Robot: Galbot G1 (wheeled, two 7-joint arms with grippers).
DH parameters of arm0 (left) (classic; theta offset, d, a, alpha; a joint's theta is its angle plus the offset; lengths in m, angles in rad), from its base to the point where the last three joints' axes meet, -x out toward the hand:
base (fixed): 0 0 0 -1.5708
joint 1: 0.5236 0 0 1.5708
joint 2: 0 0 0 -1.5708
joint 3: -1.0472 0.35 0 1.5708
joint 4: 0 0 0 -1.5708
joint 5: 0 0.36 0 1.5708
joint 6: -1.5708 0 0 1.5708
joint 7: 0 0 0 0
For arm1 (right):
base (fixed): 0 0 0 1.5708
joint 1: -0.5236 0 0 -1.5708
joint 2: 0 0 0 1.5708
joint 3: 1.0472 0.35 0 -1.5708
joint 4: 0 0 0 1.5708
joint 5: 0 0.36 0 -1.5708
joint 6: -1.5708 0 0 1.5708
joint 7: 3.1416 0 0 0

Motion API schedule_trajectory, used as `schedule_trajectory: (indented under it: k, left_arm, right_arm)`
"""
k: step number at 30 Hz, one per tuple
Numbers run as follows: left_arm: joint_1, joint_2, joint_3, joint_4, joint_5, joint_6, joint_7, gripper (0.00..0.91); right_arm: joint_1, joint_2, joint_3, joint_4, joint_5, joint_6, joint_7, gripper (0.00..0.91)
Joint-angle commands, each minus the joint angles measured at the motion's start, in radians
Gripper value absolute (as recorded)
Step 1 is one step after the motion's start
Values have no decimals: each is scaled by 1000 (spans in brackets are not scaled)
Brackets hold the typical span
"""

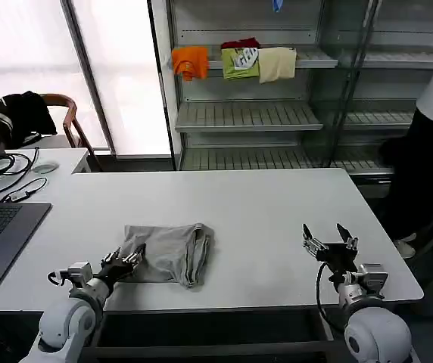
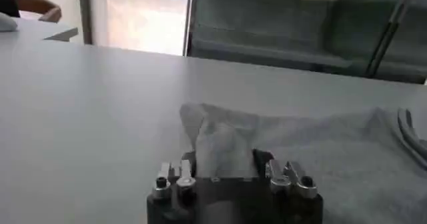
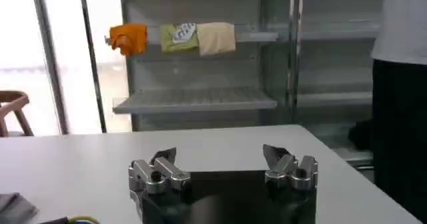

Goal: Fold and organize the clothes.

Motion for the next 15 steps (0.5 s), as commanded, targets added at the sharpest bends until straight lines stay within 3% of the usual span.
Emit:
schedule_trajectory:
  k: [1,11,15]
  left_arm:
    - [4,-2,-3,6,2,-5,3,20]
    - [14,8,-44,8,10,-28,9,20]
    - [12,54,-124,-1,-15,-25,20,10]
  right_arm:
    - [0,0,1,1,0,2,-1,907]
    - [12,3,-10,-1,0,0,-1,907]
    - [15,-2,-13,-6,1,2,-2,907]
